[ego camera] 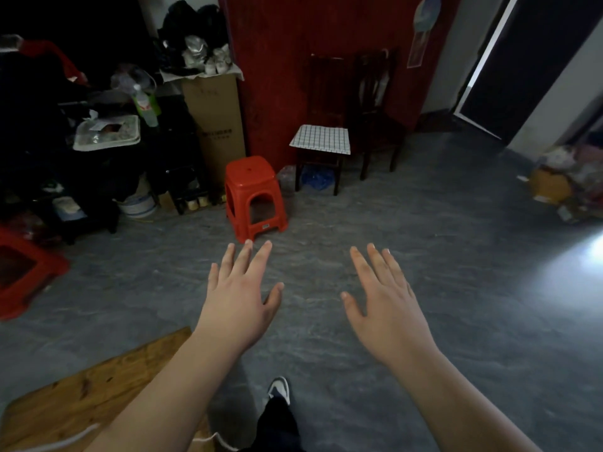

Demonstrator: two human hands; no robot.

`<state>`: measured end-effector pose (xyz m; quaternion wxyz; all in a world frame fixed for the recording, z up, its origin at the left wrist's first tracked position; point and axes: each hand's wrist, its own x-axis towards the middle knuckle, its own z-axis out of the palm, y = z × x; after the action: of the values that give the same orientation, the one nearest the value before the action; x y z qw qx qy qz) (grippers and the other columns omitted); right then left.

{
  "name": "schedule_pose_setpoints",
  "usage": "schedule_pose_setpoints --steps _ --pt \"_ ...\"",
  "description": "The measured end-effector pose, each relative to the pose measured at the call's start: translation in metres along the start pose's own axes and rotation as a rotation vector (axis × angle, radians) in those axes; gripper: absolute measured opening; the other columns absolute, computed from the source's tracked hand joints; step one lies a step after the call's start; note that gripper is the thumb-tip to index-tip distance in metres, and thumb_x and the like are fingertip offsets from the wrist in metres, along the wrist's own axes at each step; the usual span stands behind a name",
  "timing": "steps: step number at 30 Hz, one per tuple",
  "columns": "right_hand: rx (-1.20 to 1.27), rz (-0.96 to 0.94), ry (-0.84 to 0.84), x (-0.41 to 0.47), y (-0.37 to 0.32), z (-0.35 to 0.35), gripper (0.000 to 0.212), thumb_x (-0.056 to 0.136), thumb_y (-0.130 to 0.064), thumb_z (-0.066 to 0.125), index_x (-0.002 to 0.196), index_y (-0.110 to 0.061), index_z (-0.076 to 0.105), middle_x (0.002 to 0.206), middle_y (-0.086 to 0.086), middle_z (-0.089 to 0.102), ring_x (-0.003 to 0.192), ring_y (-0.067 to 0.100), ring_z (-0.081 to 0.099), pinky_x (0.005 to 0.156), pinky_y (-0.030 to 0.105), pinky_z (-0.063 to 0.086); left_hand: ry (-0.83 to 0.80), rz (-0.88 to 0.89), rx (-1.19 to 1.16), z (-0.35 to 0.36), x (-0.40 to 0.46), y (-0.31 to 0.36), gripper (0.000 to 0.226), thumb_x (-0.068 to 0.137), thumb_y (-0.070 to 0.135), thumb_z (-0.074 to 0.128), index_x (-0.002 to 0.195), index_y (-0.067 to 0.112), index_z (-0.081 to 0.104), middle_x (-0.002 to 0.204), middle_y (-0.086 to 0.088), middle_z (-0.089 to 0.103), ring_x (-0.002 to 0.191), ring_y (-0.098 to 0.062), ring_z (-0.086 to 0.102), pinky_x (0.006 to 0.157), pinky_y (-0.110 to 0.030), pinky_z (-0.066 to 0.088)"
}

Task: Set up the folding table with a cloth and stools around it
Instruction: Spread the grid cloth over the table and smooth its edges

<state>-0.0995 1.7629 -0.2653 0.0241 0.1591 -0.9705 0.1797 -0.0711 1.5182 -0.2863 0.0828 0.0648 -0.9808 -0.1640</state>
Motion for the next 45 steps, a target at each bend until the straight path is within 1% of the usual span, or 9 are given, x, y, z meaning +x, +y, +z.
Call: schedule_pose_setpoints --steps 7,11,14,21,25,31,35,41,45 --pt "-0.036 0.020 -0.022 0.149 0.023 0.017 0.073 0.097 -0.055 0.036 0.155 -0.042 -0.007 0.166 -0.011 -0.006 0.149 0.007 -0.018 0.121 0.033 0.001 0.003 0.032 -0.013 0.029 0.144 -0.022 0.075 0.089 0.057 0.043 0.154 0.037 0.012 0.163 -0.004 0.020 0.150 -0.029 0.008 0.118 -0.055 0.015" --pt "-0.021 0.031 -0.017 0.237 0.023 0.026 0.072 0.098 -0.055 0.036 0.155 -0.042 -0.006 0.165 -0.013 -0.007 0.147 0.005 -0.021 0.119 0.031 -0.002 -0.016 0.088 0.085 0.026 0.235 -0.036 0.075 0.085 0.060 0.030 0.154 0.037 0.012 0.163 -0.004 0.021 0.150 -0.030 0.008 0.119 -0.054 0.016" --pt "-0.003 0.062 -0.002 0.291 0.031 0.030 0.071 0.098 -0.055 0.035 0.155 -0.042 -0.005 0.166 -0.012 -0.005 0.146 0.002 -0.021 0.119 0.031 -0.002 -0.058 0.113 0.088 0.030 0.298 -0.037 0.073 0.087 0.059 0.032 0.154 0.037 0.011 0.163 -0.003 0.019 0.151 -0.029 0.005 0.120 -0.054 0.014" --pt "0.029 0.176 0.006 0.422 0.103 0.039 0.071 0.096 -0.058 0.031 0.155 -0.042 -0.006 0.166 -0.011 -0.003 0.151 0.011 -0.013 0.120 0.035 0.003 -0.115 0.122 0.044 0.082 0.453 -0.013 0.073 0.086 0.063 0.026 0.153 0.039 0.010 0.165 -0.001 0.013 0.151 -0.026 0.001 0.120 -0.052 0.009" --pt "0.008 0.123 0.022 0.492 0.145 0.046 0.071 0.096 -0.058 0.031 0.155 -0.042 -0.005 0.166 -0.011 -0.003 0.151 0.012 -0.013 0.121 0.036 0.003 -0.090 0.125 0.057 0.116 0.535 0.000 0.073 0.086 0.065 0.023 0.153 0.040 0.007 0.164 -0.001 0.014 0.151 -0.027 0.001 0.120 -0.052 0.009" --pt "-0.022 0.033 -0.048 0.647 0.226 0.035 0.071 0.097 -0.054 0.035 0.156 -0.040 -0.002 0.167 -0.008 -0.002 0.151 0.013 -0.012 0.118 0.035 0.004 -0.066 0.068 0.050 0.160 0.690 0.045 0.072 0.091 0.062 0.037 0.153 0.041 0.009 0.164 0.000 0.017 0.151 -0.027 0.003 0.119 -0.054 0.011" --pt "-0.055 -0.009 -0.095 0.739 0.260 0.029 0.070 0.097 -0.056 0.033 0.156 -0.038 -0.002 0.167 -0.006 0.000 0.152 0.015 -0.011 0.118 0.035 0.004 -0.052 0.042 0.055 0.175 0.769 0.061 0.071 0.087 0.062 0.032 0.152 0.041 0.010 0.163 0.000 0.019 0.151 -0.024 0.004 0.117 -0.054 0.012" --pt "-0.039 -0.044 -0.178 0.869 0.280 0.059 0.071 0.095 -0.057 0.033 0.156 -0.037 0.002 0.167 -0.006 0.003 0.152 0.016 -0.005 0.120 0.039 0.011 -0.099 -0.051 0.037 0.212 0.877 0.033 0.074 0.089 0.056 0.046 0.153 0.039 0.013 0.163 -0.001 0.020 0.151 -0.028 0.008 0.117 -0.057 0.016" --pt "-0.056 -0.016 -0.228 0.959 0.295 0.093 0.071 0.096 -0.051 0.038 0.157 -0.034 0.005 0.167 -0.003 0.005 0.153 0.019 -0.004 0.120 0.040 0.009 -0.158 -0.039 0.005 0.252 0.970 0.008 0.074 0.089 0.054 0.042 0.154 0.037 0.011 0.164 -0.001 0.016 0.151 -0.026 0.004 0.119 -0.055 0.015"
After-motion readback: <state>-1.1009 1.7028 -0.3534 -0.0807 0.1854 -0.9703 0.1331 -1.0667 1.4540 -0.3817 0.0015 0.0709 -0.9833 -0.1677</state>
